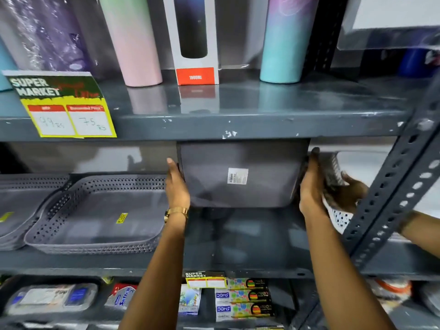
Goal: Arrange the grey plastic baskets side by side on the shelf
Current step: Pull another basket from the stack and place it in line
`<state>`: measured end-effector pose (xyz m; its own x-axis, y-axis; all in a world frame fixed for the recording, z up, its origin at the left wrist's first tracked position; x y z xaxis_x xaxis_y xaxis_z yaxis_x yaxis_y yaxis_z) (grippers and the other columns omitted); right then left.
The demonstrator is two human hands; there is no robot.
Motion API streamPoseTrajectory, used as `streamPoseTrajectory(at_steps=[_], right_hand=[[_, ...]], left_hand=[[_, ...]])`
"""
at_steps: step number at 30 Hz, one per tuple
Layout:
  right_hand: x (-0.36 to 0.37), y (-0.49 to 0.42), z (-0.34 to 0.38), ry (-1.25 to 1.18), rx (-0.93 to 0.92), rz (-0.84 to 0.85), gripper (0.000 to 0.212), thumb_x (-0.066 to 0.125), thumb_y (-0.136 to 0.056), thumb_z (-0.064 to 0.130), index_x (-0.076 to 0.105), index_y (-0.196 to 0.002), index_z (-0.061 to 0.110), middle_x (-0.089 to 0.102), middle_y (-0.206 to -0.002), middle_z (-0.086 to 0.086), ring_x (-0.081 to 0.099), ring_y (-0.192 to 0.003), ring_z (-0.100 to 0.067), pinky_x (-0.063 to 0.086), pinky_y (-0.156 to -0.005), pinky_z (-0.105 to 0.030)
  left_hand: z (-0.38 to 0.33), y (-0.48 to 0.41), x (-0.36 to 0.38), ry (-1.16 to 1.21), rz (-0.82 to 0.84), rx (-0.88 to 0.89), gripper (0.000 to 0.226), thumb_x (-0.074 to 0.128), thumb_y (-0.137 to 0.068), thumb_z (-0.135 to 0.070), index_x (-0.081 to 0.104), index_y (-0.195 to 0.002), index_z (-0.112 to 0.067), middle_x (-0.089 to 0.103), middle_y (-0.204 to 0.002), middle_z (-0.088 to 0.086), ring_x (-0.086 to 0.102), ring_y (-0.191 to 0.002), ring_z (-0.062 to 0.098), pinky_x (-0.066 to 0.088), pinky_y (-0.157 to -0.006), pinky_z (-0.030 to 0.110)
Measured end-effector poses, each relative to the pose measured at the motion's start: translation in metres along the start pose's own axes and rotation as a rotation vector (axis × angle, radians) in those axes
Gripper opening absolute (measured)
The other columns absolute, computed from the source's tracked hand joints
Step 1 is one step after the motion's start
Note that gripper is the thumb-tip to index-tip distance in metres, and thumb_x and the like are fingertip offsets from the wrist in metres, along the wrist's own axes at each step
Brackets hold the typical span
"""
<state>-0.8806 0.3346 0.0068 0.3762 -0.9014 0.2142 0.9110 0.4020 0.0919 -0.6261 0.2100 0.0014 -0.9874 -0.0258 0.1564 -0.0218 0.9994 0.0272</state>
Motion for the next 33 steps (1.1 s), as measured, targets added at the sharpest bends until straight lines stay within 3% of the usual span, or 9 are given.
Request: streamPoseTrajectory(at_steps=[2, 4, 9, 13, 17, 21, 23, 28, 33], right_hand=[[-0.006, 0.003, -0.003, -0.047, 0.074, 0.002, 0.077, 0.041, -0.06, 0.087, 0.068, -0.11, 0.036, 0.065, -0.122, 0.006, 0.056, -0.118, -0.019, 0.041, -0.108, -0.043], [-0.013, 0.009, -0.014, -0.038, 0.137, -0.011, 0.092, 0.039, -0.069, 0.084, 0.05, -0.139, 0.026, 0.05, -0.145, 0.003, 0.046, -0.133, -0.023, 0.034, -0.113, -0.043], [-0.034, 0.023, -0.051, 0.228, 0.179, -0.074, 0.065, 0.049, -0.09, 0.056, 0.055, -0.131, 0.007, 0.054, -0.139, -0.014, 0.051, -0.124, -0.035, 0.039, -0.104, -0.043], [-0.044, 0.031, -0.075, 0.529, 0.154, -0.037, 0.043, 0.058, -0.091, 0.024, 0.053, -0.128, 0.002, 0.056, -0.133, -0.025, 0.053, -0.12, -0.043, 0.043, -0.102, -0.05], [-0.04, 0.046, -0.079, 0.908, 0.049, 0.021, 0.039, 0.062, -0.088, 0.014, 0.05, -0.119, -0.007, 0.056, -0.127, -0.033, 0.054, -0.117, -0.048, 0.046, -0.099, -0.05], [-0.016, 0.074, -0.073, 1.316, -0.23, 0.066, 0.077, 0.065, -0.086, 0.024, 0.026, -0.147, -0.002, 0.03, -0.153, -0.027, 0.027, -0.143, -0.041, 0.025, -0.117, -0.051], [0.007, 0.094, -0.072, 1.314, -0.337, 0.185, 0.075, 0.06, -0.09, 0.035, 0.029, -0.147, -0.001, 0.03, -0.153, -0.026, 0.024, -0.145, -0.039, 0.023, -0.118, -0.05], [0.103, 0.149, -0.078, 1.076, -0.263, 0.597, 0.072, 0.045, -0.091, 0.058, 0.044, -0.139, 0.005, 0.05, -0.143, -0.016, 0.045, -0.133, -0.032, 0.04, -0.108, -0.044], [0.195, 0.203, -0.105, 1.158, -0.119, 0.668, 0.081, 0.049, -0.087, 0.062, 0.041, -0.138, -0.001, 0.044, -0.146, -0.021, 0.045, -0.133, -0.037, 0.04, -0.105, -0.045]], left_hand=[[0.002, -0.005, -0.008, 0.051, 0.024, -0.074, 0.106, 0.025, -0.063, -0.094, 0.045, -0.142, -0.026, 0.046, -0.149, 0.004, 0.041, -0.138, 0.024, 0.028, -0.118, 0.045], [0.013, -0.006, -0.017, 0.007, 0.047, -0.116, 0.12, 0.022, -0.05, -0.102, 0.043, -0.142, -0.029, 0.044, -0.151, 0.004, 0.04, -0.139, 0.024, 0.026, -0.118, 0.05], [0.025, 0.03, -0.025, -0.236, 0.011, -0.153, 0.084, 0.022, -0.088, -0.072, 0.042, -0.142, -0.012, 0.04, -0.15, 0.018, 0.051, -0.122, 0.032, 0.037, -0.103, 0.046], [0.047, 0.035, -0.035, -0.382, 0.042, -0.127, 0.059, 0.044, -0.092, -0.055, 0.052, -0.128, -0.008, 0.057, -0.132, 0.019, 0.052, -0.122, 0.036, 0.038, -0.098, 0.042], [0.053, 0.038, -0.045, -0.577, 0.033, -0.054, 0.048, 0.057, -0.092, -0.033, 0.049, -0.131, -0.006, 0.06, -0.128, 0.018, 0.054, -0.119, 0.038, 0.043, -0.097, 0.041], [0.042, 0.043, -0.061, -0.878, 0.052, 0.084, 0.039, 0.058, -0.09, -0.033, 0.053, -0.12, -0.009, 0.056, -0.123, 0.018, 0.057, -0.11, 0.041, 0.047, -0.091, 0.045], [0.032, 0.047, -0.072, -1.016, 0.053, 0.169, 0.034, 0.056, -0.09, -0.037, 0.054, -0.113, -0.012, 0.056, -0.116, 0.015, 0.057, -0.105, 0.042, 0.047, -0.083, 0.044], [0.0, 0.015, -0.147, -1.107, -0.051, 0.383, 0.029, 0.059, -0.087, -0.039, 0.059, -0.105, -0.017, 0.067, -0.103, 0.011, 0.062, -0.097, 0.037, 0.049, -0.08, 0.042], [-0.019, -0.064, -0.268, -1.274, -0.088, 0.268, 0.053, 0.067, -0.081, -0.031, 0.049, -0.124, -0.005, 0.051, -0.124, 0.024, 0.053, -0.113, 0.045, 0.046, -0.089, 0.05]])
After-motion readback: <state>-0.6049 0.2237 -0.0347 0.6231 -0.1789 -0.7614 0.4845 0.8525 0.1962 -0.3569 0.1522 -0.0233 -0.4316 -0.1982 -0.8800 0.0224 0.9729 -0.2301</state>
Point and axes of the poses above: each hand's wrist, its own y-axis away from the middle knuckle, its own x-axis out of the palm, z = x × y, the point moved 2 cm from there along -y, towards the middle knuckle
